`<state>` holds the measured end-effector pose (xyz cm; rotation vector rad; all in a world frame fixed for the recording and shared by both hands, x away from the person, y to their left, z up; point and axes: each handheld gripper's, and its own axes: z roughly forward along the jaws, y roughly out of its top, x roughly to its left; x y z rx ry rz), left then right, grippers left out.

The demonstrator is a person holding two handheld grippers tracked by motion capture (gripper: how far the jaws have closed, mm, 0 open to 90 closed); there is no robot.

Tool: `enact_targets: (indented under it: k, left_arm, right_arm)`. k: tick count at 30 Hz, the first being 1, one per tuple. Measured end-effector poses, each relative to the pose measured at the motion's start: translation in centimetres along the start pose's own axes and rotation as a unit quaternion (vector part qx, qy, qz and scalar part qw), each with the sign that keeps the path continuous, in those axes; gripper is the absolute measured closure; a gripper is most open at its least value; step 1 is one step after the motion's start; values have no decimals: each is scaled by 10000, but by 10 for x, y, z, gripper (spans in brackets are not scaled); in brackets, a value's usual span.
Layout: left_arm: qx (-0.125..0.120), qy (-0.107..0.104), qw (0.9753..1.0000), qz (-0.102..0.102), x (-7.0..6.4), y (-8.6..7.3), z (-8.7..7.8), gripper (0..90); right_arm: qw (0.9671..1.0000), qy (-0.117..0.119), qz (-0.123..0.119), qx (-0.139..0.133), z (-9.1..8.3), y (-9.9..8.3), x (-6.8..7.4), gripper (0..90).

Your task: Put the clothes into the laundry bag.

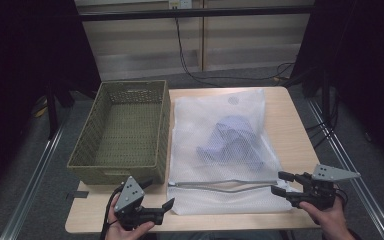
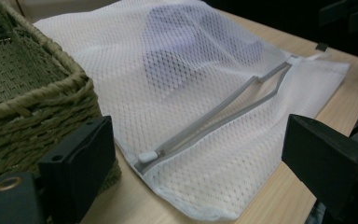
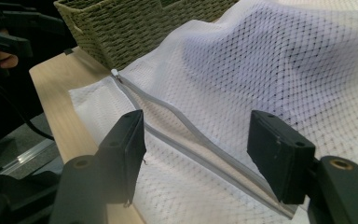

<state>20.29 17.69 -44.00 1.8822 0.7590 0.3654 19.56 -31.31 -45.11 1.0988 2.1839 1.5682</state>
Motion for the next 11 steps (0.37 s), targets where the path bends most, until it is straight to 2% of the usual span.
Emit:
enact_targets:
  k: [3, 4, 6, 7, 10, 11]
  left_arm:
    - [-57, 1, 10000, 30, 5, 1, 1, 75]
    - [-128, -48, 9999, -68, 11, 2, 2, 102]
    - [-177, -23, 9998, -98, 14, 1, 2, 123]
    - [-224, 31, 9996, -143, 17, 0, 3, 123]
    - [-223, 4, 9994, -252, 22, 0, 6, 123]
    - [-256, -93, 9992, -281, 22, 1, 7, 127]
  right_arm:
    - [10000, 26, 51, 30, 2, 1, -3, 363]
    - [10000, 12, 33, 38, 4, 1, -7, 360]
    - [10000, -36, 50, 53, 7, 2, -10, 356]
    - [10000, -36, 50, 53, 7, 2, -10, 356]
    - [9999, -75, 52, 77, 10, 3, -15, 352]
    - [9998, -71, 43, 152, 12, 3, -17, 352]
